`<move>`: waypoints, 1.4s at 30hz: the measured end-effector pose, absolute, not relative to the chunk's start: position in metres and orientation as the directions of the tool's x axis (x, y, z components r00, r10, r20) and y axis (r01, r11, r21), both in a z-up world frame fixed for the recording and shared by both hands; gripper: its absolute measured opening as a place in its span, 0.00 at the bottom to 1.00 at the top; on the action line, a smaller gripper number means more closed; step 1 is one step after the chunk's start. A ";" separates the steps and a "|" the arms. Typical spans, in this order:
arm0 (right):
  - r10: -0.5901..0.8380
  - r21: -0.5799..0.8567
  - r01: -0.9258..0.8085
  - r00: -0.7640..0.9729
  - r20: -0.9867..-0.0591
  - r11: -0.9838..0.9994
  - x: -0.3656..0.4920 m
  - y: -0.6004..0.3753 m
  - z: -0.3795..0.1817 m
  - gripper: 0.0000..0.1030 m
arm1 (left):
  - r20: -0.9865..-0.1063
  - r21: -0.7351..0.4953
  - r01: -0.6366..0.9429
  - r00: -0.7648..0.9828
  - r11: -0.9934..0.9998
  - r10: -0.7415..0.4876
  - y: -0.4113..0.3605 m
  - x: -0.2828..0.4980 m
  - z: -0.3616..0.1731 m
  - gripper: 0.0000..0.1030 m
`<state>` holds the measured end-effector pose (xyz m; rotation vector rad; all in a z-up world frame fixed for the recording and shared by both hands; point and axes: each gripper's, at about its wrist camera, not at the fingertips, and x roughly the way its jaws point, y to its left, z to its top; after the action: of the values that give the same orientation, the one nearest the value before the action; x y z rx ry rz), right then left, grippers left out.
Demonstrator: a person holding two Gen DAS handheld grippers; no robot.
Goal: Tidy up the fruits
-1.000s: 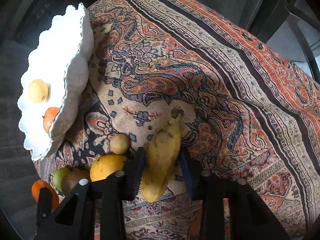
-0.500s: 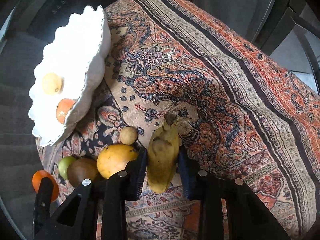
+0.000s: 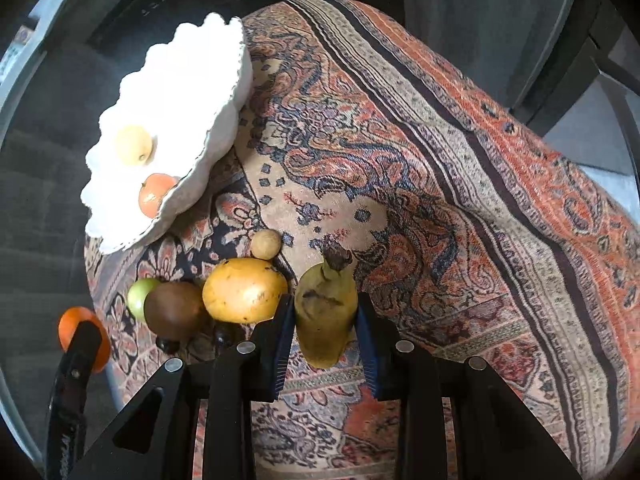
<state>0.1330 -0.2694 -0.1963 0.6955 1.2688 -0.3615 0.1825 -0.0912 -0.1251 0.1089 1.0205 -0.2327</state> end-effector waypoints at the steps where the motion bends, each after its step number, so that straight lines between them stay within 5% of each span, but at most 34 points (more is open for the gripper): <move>1: 0.121 0.274 0.598 0.283 -0.951 0.753 0.130 -0.271 -0.194 0.31 | -0.853 -0.019 0.243 0.502 0.970 -0.142 -0.091 0.182 -0.124 0.42; 28: 0.037 0.190 0.272 0.482 -0.876 0.943 0.214 -0.236 -0.106 0.31 | -0.801 -0.018 0.230 0.579 0.973 -0.151 -0.079 0.241 -0.076 0.42; 42: -0.027 0.051 0.138 0.510 -0.860 0.989 0.284 -0.231 -0.104 0.31 | -0.824 -0.031 0.296 0.532 0.955 -0.192 -0.094 0.311 -0.099 0.42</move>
<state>0.2836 -0.2308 -0.1044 0.1184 1.0314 -0.0998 0.3107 -0.0936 -0.0991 0.1174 0.9670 -0.2919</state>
